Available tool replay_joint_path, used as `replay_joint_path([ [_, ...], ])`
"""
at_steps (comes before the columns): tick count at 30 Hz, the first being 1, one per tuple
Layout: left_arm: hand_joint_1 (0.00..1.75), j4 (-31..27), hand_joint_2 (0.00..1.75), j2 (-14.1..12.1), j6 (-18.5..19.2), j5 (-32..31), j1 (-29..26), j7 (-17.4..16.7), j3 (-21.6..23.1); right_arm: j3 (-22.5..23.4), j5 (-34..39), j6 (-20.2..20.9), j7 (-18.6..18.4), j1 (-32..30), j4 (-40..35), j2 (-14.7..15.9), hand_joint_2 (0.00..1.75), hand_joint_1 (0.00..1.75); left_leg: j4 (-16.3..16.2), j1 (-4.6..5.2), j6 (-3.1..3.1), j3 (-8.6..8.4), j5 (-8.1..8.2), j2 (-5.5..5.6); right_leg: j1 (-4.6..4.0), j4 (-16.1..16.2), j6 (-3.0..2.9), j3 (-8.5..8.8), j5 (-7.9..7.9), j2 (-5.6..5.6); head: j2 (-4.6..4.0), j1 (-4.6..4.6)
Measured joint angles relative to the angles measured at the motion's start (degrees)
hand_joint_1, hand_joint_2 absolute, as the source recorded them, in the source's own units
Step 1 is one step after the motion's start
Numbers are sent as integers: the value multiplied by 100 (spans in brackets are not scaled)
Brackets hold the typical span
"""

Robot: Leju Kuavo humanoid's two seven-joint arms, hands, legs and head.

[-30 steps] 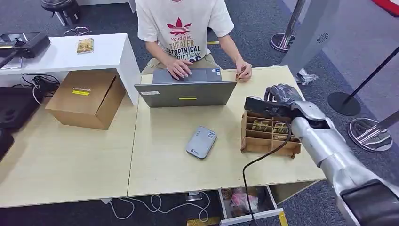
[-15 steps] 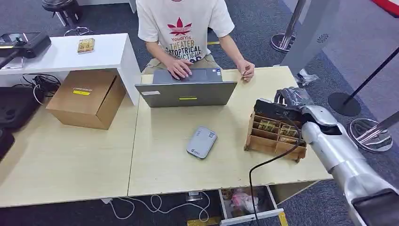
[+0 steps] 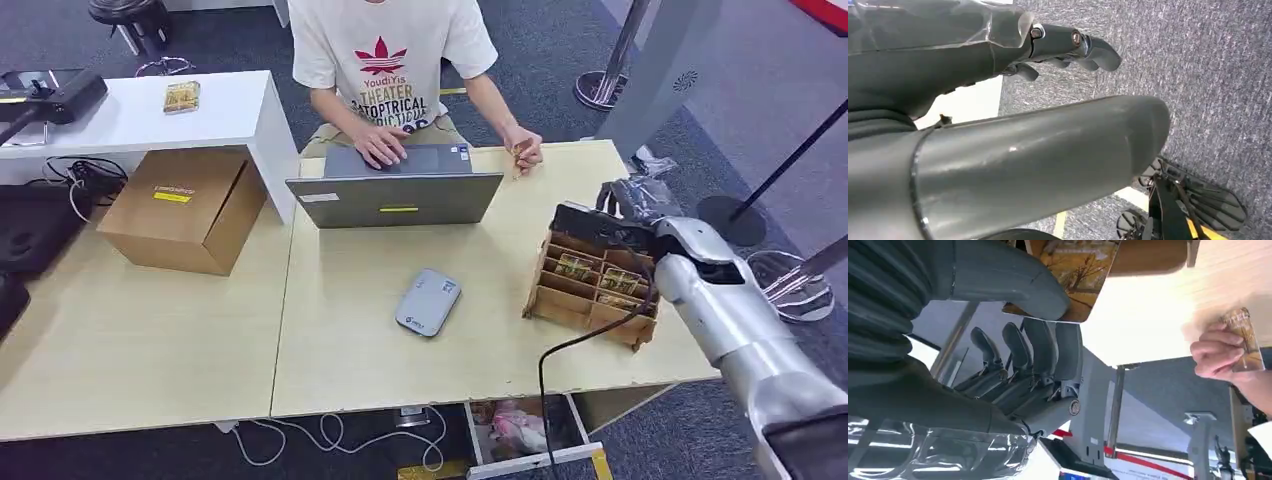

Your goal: Pass the card to the sensor for recognition and then transmit it.

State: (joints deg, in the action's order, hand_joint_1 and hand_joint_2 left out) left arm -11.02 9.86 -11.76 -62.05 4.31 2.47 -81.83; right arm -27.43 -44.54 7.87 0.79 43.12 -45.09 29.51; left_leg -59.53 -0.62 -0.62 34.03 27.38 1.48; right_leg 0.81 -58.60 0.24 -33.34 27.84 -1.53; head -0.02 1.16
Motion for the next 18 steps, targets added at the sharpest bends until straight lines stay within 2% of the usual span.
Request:
replay_joint_path([
  [4,0,0,0,2,-6,15,16,-9,31,2,-35,62,0,247,-22,-2,175,145,0,0,0,0,0,0,0,-1,0,0,0,0,0,2],
  [12,0,0,0,4,-7,68,25,-9,31,0,-70,66,26,694,-33,-50,175,161,0,0,-1,0,-1,1,0,-3,1,1,-1,0,0,2],
  [13,0,0,0,4,-9,74,27,-15,31,0,-70,66,26,746,-33,-70,175,157,0,0,0,1,-1,0,-1,-3,1,0,-1,0,0,2],
  [18,0,0,0,4,-17,122,40,-33,31,-46,-87,64,46,962,-37,-247,175,162,1,-1,-1,0,-1,0,-2,-4,1,0,-1,0,0,2],
])
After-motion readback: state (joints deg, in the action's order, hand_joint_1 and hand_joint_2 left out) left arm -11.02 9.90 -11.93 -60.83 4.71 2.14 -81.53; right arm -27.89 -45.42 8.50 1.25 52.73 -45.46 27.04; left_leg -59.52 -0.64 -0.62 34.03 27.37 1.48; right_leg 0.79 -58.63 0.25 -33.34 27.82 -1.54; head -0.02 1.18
